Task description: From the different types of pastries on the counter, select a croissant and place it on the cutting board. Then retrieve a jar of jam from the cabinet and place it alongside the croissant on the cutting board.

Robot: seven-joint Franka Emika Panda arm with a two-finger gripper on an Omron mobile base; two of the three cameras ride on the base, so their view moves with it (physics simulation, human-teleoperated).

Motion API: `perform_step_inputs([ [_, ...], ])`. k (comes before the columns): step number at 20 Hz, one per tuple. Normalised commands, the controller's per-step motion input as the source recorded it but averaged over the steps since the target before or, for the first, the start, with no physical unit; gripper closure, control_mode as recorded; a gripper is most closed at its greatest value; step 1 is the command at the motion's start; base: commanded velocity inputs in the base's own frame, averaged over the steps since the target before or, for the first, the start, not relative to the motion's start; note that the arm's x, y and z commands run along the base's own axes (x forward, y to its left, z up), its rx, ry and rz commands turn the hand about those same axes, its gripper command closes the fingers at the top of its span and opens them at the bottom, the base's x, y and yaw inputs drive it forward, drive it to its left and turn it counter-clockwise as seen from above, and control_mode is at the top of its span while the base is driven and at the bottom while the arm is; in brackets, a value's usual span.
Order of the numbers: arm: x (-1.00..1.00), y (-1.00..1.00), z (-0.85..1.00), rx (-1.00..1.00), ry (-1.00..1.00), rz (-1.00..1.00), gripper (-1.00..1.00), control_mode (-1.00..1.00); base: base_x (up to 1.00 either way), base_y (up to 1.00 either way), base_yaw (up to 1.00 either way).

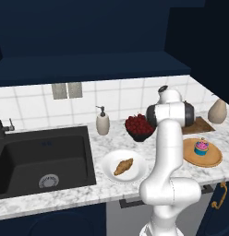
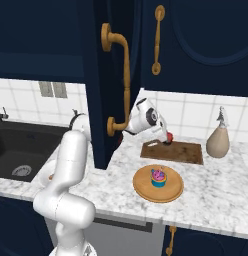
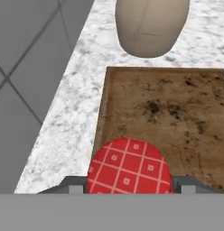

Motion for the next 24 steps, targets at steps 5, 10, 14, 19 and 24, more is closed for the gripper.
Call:
perform_step_inputs([
  [5, 0.04, -0.03, -0.7, 0.07, -0.01, -0.18, 1.0, -1.0, 0.0, 0.0, 0.0],
  [10, -0.48, 0.0, -0.11, 0.07, -0.03, -0.1, 1.0, -1.0, 0.0, 0.0, 0.0],
  [14, -0.34, 0.15, 0.0, 0.0, -0.01, -0.04, 1.0, -1.0, 0.0, 0.0, 0.0],
  [19, -0.37, 0.25, -0.02, 0.0, 0.0, 0.0, 1.0, -1.0, 0.0, 0.0, 0.0],
  [24, -0.31, 0.21, -0.15, 0.0, 0.0, 0.0, 1.0, -1.0, 0.0, 0.0, 0.0],
])
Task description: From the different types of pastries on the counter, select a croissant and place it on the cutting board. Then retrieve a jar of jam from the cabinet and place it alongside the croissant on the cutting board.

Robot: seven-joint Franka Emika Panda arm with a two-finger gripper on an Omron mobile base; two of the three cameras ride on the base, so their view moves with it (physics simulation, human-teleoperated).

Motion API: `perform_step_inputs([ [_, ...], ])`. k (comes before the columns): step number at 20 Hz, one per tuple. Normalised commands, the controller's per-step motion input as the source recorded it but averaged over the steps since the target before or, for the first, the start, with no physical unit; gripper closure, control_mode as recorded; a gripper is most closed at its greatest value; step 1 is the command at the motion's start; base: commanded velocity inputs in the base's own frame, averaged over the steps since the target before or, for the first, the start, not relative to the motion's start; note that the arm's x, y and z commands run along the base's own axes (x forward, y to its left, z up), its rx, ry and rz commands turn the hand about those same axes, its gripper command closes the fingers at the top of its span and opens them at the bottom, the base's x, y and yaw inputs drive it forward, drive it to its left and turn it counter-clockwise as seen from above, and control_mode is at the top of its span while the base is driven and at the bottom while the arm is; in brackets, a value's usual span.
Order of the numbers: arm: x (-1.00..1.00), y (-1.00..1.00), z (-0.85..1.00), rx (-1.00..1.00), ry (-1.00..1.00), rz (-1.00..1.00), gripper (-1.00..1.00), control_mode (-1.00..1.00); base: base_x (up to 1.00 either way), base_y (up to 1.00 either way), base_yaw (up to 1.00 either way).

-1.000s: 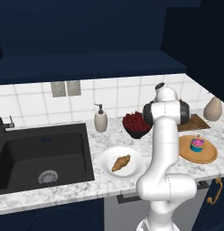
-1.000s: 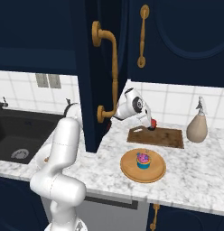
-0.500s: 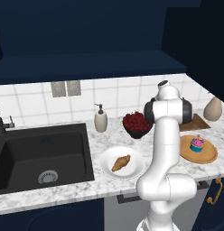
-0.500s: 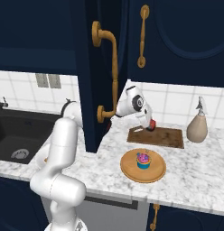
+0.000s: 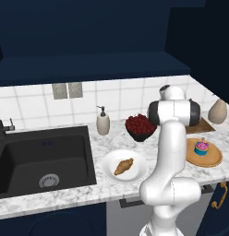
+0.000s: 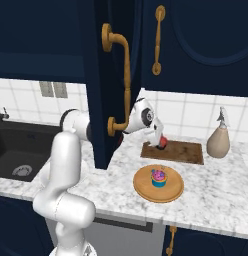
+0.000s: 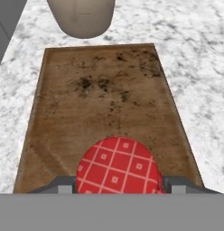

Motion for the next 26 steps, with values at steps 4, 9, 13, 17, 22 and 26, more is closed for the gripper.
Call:
perform_step_inputs([
  [4, -0.03, 0.13, -0.43, 0.0, -0.02, -0.03, 1.0, -1.0, 0.0, 0.0, 0.0],
  [9, 0.12, 0.01, -0.61, 0.0, -0.07, -0.02, 1.0, -1.0, 0.0, 0.0, 0.0],
  [13, 0.04, 0.09, -0.46, 0.0, -0.03, -0.04, -1.0, -1.0, 0.0, 0.0, 0.0],
  [17, -0.07, 0.04, -0.06, 0.0, -0.03, -0.01, -1.0, -1.0, 0.0, 0.0, 0.0],
  [22, -0.04, 0.31, 0.06, -0.03, -0.3, -0.03, -1.0, -1.0, 0.0, 0.0, 0.0],
  [26, -0.17, 0.35, 0.13, 0.0, -0.19, 0.0, -1.0, -1.0, 0.0, 0.0, 0.0],
])
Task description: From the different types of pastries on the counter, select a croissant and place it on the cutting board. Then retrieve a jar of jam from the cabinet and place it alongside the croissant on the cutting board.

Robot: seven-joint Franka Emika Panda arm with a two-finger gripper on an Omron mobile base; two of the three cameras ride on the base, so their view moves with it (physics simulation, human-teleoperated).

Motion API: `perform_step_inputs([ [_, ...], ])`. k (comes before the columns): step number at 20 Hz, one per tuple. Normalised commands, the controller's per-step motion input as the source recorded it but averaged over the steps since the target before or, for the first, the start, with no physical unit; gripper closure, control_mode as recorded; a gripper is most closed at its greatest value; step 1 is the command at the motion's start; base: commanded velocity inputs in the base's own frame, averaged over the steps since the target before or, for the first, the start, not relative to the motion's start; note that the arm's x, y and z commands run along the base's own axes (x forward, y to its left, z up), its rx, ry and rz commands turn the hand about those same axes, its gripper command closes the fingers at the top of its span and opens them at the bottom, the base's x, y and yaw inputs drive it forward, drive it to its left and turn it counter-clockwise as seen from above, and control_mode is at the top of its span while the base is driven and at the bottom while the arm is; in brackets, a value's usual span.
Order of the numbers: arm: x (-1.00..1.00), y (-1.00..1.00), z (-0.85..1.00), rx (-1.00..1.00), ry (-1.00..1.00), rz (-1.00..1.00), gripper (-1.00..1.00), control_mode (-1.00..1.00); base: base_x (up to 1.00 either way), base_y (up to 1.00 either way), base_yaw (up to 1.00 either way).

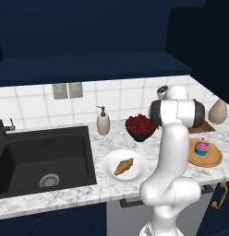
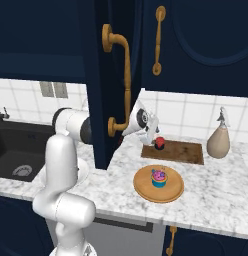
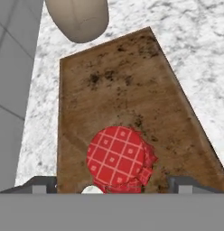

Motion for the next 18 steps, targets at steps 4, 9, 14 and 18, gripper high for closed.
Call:
perform_step_inputs([
  [4, -0.11, 0.49, 0.4, 0.0, -0.21, -0.04, -1.0, -1.0, 0.0, 0.0, 0.0],
  [9, -0.63, 0.22, 0.48, 0.01, -0.11, 0.0, -1.0, -1.0, 0.0, 0.0, 0.0],
  [14, -0.54, 0.25, 0.26, 0.05, 0.16, 0.04, -1.0, -1.0, 0.0, 0.0, 0.0],
  [18, -0.48, 0.5, 0.39, 0.07, 0.3, 0.03, -1.0, -1.0, 0.0, 0.0, 0.0],
])
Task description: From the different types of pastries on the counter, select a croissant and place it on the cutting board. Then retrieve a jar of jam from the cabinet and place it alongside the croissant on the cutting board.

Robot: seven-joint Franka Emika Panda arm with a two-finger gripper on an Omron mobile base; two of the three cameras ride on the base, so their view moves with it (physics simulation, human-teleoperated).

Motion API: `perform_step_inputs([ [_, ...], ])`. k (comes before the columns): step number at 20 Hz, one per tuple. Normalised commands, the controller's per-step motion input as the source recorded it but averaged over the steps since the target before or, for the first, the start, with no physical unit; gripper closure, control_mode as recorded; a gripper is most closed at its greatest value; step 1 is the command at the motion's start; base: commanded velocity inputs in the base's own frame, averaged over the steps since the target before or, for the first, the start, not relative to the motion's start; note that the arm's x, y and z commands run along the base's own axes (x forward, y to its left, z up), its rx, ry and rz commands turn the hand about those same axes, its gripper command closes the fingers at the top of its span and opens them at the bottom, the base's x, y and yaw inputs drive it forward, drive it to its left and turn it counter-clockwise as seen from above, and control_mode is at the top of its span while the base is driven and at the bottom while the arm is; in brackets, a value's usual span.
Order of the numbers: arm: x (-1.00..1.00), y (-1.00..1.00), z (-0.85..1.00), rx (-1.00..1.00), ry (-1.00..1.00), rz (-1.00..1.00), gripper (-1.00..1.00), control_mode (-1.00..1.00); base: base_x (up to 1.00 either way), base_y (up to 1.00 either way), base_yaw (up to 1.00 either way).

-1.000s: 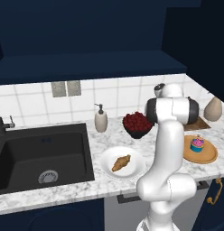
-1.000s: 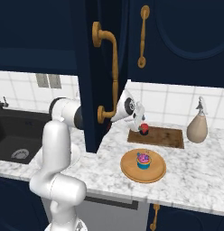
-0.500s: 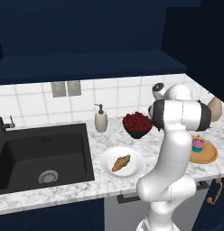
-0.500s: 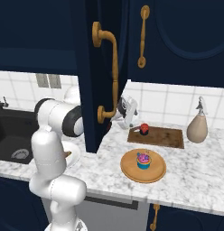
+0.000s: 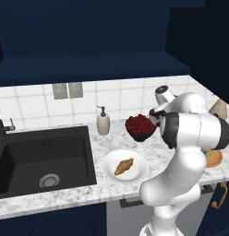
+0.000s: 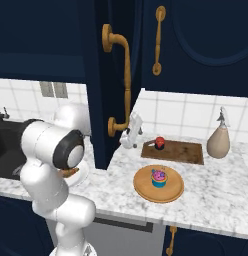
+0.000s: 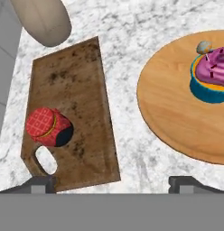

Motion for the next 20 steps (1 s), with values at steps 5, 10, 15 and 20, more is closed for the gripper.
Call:
perform_step_inputs([
  [5, -0.87, 0.21, 0.36, 0.05, 0.02, 0.0, -1.0, -1.0, 0.0, 0.0, 0.0],
  [10, -0.94, 0.13, 0.33, 0.09, -0.01, 0.0, -1.0, -1.0, 0.0, 0.0, 0.0],
  [15, -0.74, 0.17, 0.0, 0.09, -0.11, 0.07, -1.0, -1.0, 0.0, 0.0, 0.0],
  [20, -0.28, 0.37, 0.14, 0.12, -0.02, 0.13, -1.0, -1.0, 0.0, 0.0, 0.0],
])
